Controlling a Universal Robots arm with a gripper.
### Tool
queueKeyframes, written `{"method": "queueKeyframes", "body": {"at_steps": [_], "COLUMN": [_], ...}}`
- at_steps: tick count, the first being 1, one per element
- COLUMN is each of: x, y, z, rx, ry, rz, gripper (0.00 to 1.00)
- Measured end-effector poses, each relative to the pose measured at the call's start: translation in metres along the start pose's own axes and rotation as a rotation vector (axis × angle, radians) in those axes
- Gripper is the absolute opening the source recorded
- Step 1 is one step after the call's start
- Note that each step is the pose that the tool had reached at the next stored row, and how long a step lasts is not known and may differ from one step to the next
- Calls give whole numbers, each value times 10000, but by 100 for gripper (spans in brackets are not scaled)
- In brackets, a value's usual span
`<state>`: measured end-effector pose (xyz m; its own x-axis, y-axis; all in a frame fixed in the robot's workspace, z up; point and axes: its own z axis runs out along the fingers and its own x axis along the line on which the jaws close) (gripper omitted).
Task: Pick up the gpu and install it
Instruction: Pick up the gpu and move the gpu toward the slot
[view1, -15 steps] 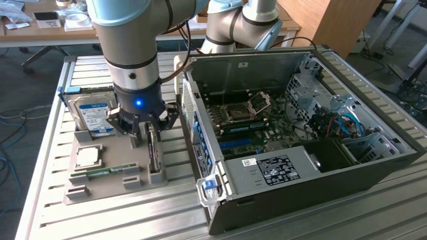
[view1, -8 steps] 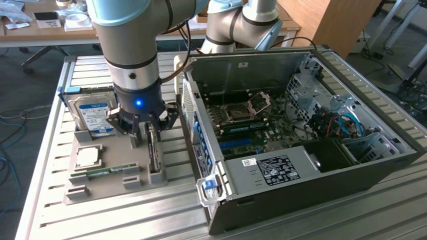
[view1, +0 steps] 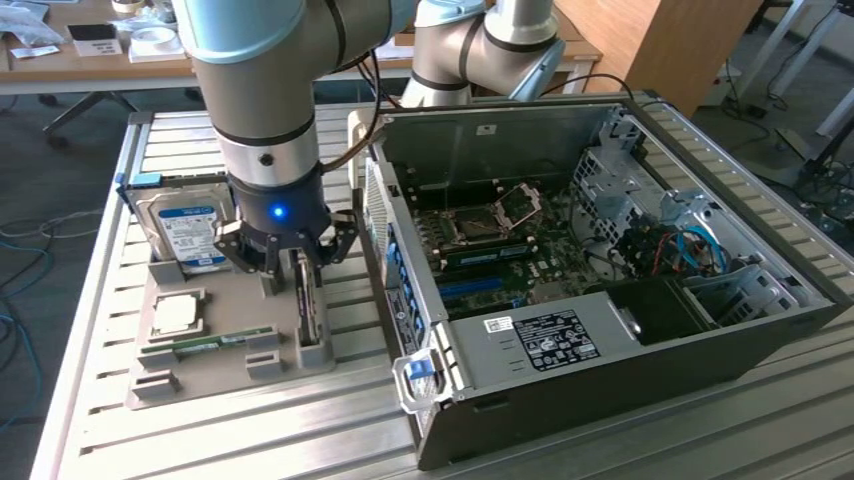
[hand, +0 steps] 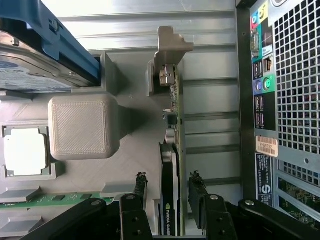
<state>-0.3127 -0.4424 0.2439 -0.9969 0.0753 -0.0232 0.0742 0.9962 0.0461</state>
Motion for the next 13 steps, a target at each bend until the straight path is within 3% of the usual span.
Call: {"method": "queueKeyframes", "body": {"at_steps": [13], "x": [2], "y": [-4], "z": [87], "rx": [1], "ry": [1], "rz": [0], "gripper": [47]}}
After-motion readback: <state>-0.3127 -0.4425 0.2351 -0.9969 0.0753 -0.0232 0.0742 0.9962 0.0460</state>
